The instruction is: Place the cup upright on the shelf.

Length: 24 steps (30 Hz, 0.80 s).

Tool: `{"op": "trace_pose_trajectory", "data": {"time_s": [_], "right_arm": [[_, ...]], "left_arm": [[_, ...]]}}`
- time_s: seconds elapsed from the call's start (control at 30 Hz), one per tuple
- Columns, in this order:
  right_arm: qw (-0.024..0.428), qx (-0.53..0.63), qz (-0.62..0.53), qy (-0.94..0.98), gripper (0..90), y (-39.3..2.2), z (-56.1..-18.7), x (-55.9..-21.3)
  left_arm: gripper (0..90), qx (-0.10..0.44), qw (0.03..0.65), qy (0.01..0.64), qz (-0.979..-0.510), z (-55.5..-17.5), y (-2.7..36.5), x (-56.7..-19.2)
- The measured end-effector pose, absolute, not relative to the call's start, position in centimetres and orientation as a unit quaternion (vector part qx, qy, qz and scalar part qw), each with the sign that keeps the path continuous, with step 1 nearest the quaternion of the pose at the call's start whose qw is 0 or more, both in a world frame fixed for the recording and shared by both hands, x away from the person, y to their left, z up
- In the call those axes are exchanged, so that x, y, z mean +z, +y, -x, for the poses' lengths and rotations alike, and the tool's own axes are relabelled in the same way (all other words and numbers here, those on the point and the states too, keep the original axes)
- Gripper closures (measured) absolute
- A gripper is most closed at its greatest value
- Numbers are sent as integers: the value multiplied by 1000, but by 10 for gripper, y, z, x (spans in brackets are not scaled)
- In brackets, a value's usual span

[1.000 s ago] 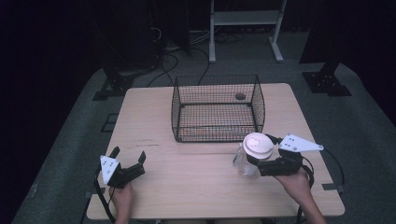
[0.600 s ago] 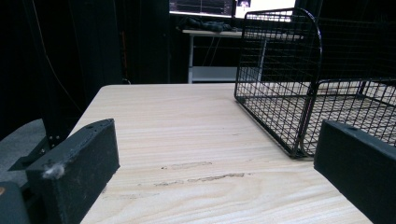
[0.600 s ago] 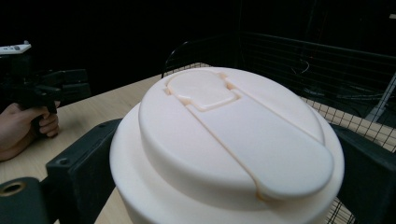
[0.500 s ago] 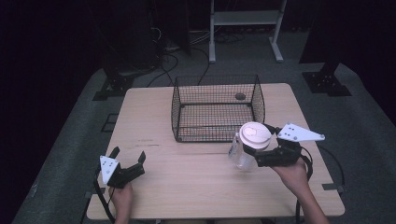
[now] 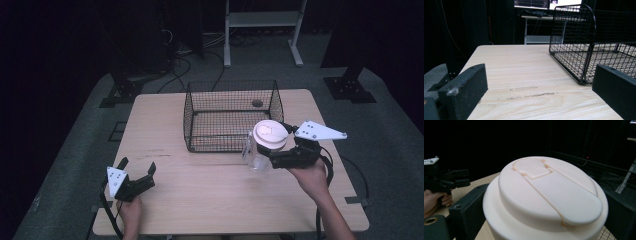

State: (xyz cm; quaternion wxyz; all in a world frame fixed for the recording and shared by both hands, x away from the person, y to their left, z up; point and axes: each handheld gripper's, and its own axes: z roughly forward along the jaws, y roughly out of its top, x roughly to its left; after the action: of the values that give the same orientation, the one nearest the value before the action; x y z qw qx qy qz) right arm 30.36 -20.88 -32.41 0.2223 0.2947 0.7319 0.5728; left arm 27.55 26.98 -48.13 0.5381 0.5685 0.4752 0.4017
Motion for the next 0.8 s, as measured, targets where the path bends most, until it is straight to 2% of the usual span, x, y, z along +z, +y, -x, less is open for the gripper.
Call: {"op": "trace_pose_trajectory", "data": {"time_s": [0.8], "right_arm": [[233, 577, -284, 730, 44, -188, -327, -282]], "left_arm": [[0, 401, 541, 475, -567, -276, 270, -481]]}}
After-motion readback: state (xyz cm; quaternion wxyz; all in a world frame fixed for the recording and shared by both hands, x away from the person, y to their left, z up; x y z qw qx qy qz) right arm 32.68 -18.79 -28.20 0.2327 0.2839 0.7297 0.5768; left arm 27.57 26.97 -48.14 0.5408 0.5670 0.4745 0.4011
